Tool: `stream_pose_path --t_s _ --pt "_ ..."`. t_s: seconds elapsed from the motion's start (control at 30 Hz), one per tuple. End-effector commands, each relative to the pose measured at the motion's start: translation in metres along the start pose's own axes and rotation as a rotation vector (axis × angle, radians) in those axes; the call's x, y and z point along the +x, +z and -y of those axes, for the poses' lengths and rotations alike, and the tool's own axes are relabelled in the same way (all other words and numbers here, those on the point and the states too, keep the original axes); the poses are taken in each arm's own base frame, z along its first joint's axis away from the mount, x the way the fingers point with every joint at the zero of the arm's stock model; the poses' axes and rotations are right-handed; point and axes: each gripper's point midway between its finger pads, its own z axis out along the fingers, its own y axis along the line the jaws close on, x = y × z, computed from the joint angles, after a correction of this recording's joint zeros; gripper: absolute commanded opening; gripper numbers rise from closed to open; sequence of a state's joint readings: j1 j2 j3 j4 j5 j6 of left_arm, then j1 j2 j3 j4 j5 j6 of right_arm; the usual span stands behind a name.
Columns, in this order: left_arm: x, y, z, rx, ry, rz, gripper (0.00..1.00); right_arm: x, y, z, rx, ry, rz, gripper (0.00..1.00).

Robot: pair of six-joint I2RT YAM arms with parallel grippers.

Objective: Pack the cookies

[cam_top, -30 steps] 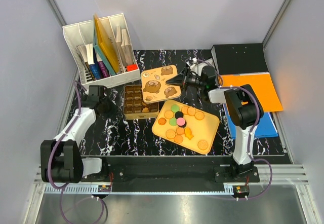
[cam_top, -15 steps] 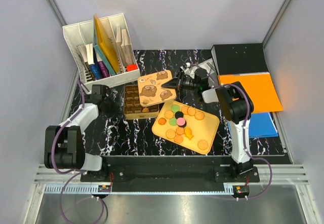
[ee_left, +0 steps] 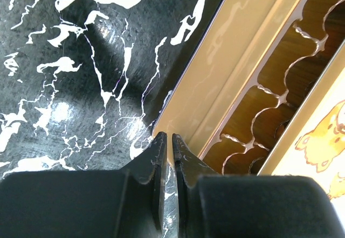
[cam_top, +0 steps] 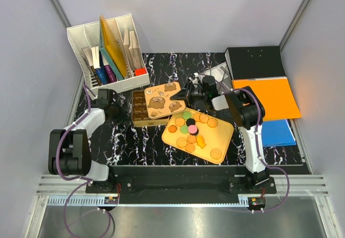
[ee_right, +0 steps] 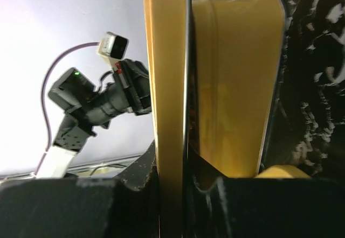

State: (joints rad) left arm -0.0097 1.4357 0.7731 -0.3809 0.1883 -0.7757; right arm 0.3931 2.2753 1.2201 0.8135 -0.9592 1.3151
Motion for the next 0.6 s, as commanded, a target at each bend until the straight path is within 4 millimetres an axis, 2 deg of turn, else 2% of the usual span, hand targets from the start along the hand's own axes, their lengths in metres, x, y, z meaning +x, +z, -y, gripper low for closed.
stream_pose_path --t_s 0.0,0.03,0.1,0.13,0.33,0.43,0.57 --pt "-0.017 -0.005 0.026 0.089 0.029 0.034 0.11 0.000 0.006 -0.004 0.069 -0.087 -0.015 0.10" --pt "-0.017 -0.004 0.026 0.088 0.028 0.031 0.11 0.004 0.006 0.004 0.113 -0.052 -0.028 0.13" --pt "-0.017 -0.004 0.026 0.091 0.030 0.030 0.11 0.004 0.008 0.004 0.138 -0.096 -0.029 0.19" --pt "-0.017 -0.004 0.026 0.092 0.029 0.030 0.11 0.008 0.008 0.009 0.171 -0.075 -0.039 0.26" --pt "-0.016 -0.004 0.026 0.094 0.033 0.026 0.11 0.010 0.010 0.012 0.229 -0.108 -0.042 0.46" --pt "-0.015 -0.004 0.026 0.094 0.034 0.023 0.11 0.012 0.011 0.011 0.255 -0.116 -0.039 0.51" --pt "-0.016 -0.004 0.027 0.097 0.034 0.025 0.11 0.010 0.011 0.010 0.305 -0.145 -0.016 0.63"
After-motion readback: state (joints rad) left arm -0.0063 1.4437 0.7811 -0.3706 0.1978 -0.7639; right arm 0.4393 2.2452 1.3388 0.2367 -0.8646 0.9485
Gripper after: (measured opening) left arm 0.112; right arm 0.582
